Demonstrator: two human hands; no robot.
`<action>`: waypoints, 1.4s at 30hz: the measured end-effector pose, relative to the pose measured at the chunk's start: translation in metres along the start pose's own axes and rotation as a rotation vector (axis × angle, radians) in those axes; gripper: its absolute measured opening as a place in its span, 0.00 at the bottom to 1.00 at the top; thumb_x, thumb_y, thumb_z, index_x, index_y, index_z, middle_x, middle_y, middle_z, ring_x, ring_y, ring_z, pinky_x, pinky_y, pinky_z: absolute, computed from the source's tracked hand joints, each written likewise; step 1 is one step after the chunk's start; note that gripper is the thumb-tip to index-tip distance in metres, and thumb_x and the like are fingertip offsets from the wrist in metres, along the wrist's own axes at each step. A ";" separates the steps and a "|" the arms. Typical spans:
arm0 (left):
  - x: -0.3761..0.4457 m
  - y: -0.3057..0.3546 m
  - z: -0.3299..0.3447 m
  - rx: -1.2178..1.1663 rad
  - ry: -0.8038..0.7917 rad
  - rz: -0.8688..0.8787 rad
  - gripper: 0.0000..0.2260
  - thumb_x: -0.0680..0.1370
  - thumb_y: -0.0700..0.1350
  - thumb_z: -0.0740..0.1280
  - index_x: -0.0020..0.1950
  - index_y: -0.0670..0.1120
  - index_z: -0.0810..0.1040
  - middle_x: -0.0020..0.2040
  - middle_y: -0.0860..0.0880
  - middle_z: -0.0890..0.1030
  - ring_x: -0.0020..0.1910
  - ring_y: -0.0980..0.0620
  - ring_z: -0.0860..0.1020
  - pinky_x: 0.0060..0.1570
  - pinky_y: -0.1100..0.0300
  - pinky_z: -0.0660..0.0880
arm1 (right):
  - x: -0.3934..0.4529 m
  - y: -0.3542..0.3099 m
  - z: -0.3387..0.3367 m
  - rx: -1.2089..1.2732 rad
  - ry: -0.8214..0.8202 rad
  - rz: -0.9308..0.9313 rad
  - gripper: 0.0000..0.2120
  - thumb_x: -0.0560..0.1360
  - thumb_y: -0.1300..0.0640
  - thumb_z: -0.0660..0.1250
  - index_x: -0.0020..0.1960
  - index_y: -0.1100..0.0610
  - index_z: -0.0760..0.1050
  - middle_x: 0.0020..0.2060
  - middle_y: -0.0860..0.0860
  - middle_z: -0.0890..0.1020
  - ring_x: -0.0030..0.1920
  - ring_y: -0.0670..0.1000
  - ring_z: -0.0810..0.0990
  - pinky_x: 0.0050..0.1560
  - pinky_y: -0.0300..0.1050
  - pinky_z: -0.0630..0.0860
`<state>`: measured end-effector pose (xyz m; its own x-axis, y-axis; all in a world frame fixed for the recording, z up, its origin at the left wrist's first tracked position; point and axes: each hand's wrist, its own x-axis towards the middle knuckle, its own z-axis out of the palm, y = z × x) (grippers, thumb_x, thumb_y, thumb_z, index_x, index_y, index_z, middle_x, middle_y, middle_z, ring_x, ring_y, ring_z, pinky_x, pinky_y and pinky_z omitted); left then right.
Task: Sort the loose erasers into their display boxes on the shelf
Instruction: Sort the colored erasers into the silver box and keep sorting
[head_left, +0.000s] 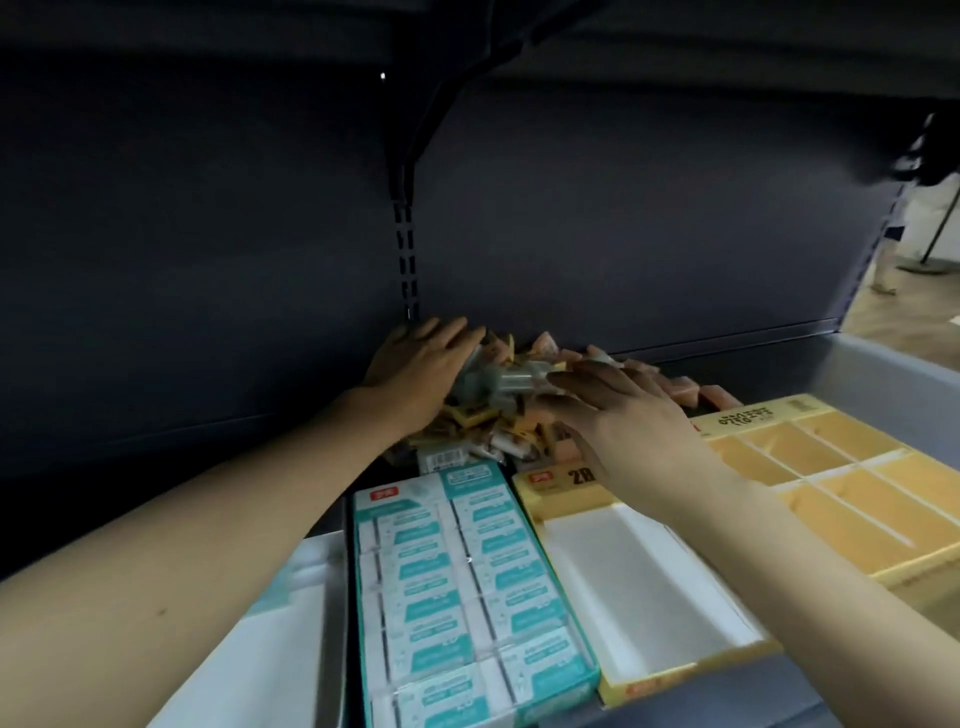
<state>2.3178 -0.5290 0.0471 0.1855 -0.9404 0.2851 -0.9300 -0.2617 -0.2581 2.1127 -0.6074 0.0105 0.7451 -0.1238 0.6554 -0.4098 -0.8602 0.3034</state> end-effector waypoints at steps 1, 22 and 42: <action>0.004 0.000 0.000 0.050 -0.010 0.024 0.35 0.76 0.34 0.60 0.77 0.50 0.44 0.77 0.50 0.46 0.75 0.49 0.49 0.69 0.51 0.55 | -0.002 0.004 0.000 -0.007 -0.003 0.003 0.17 0.66 0.62 0.67 0.53 0.50 0.82 0.54 0.52 0.82 0.57 0.58 0.80 0.54 0.54 0.76; -0.002 -0.024 0.011 0.107 0.403 0.094 0.14 0.66 0.39 0.77 0.41 0.38 0.73 0.34 0.41 0.78 0.21 0.45 0.74 0.21 0.65 0.62 | 0.065 -0.008 0.010 0.120 -0.393 0.033 0.28 0.79 0.57 0.56 0.76 0.46 0.52 0.75 0.45 0.57 0.75 0.50 0.51 0.73 0.46 0.47; -0.054 -0.023 0.005 -0.361 0.449 0.024 0.18 0.69 0.46 0.74 0.50 0.40 0.71 0.43 0.42 0.79 0.37 0.42 0.79 0.30 0.54 0.73 | 0.067 -0.038 -0.011 0.224 -0.327 0.210 0.27 0.77 0.66 0.56 0.73 0.50 0.56 0.65 0.54 0.73 0.54 0.58 0.77 0.48 0.47 0.69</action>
<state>2.3312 -0.4731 0.0326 0.0836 -0.7402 0.6672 -0.9963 -0.0767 0.0397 2.1722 -0.5776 0.0500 0.8001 -0.4260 0.4223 -0.4726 -0.8813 0.0062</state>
